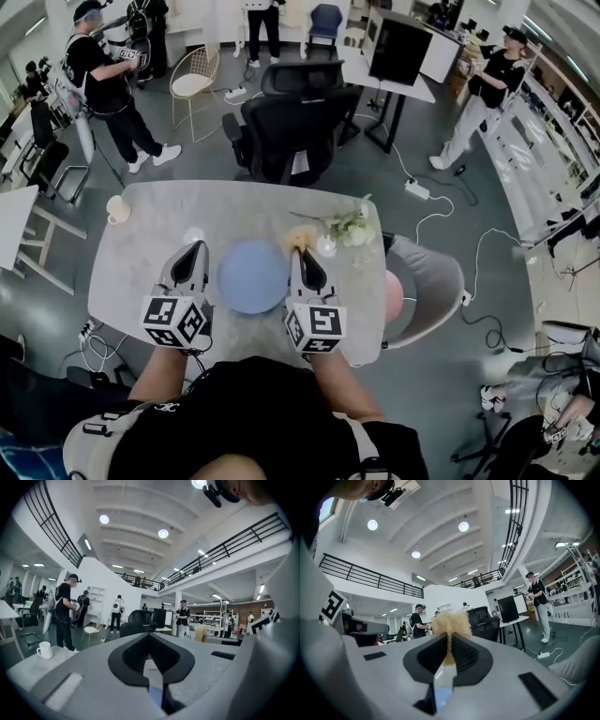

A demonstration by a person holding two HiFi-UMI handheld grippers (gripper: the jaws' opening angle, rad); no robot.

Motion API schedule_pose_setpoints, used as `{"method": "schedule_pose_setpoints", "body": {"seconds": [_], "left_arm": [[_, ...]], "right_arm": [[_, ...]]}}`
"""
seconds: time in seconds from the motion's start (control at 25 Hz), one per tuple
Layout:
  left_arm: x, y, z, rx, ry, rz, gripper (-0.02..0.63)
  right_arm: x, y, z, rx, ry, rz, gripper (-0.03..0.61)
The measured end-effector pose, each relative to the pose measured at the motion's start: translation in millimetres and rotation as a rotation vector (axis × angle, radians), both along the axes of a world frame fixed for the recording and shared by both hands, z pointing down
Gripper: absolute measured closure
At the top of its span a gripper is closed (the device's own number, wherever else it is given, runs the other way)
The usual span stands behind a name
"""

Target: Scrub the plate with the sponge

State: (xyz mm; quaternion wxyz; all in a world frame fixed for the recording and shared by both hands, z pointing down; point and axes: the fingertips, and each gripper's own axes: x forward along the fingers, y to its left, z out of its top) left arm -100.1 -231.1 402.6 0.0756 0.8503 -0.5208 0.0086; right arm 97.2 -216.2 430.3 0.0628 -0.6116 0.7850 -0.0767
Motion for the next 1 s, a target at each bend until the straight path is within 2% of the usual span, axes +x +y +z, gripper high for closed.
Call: {"method": "schedule_pose_setpoints", "body": {"seconds": [0.16, 0.48, 1.0], "left_arm": [[15, 6, 21, -0.050, -0.011, 0.023, 0.609], [25, -2, 18, -0.034, -0.040, 0.038, 0.609], [28, -7, 17, -0.027, -0.051, 0.019, 0.609]], "right_arm": [[1, 1, 4, -0.017, -0.004, -0.009, 0.546], [9, 0, 5, -0.006, 0.002, 0.015, 0.546], [8, -8, 6, -0.015, 0.019, -0.011, 0.546]]}}
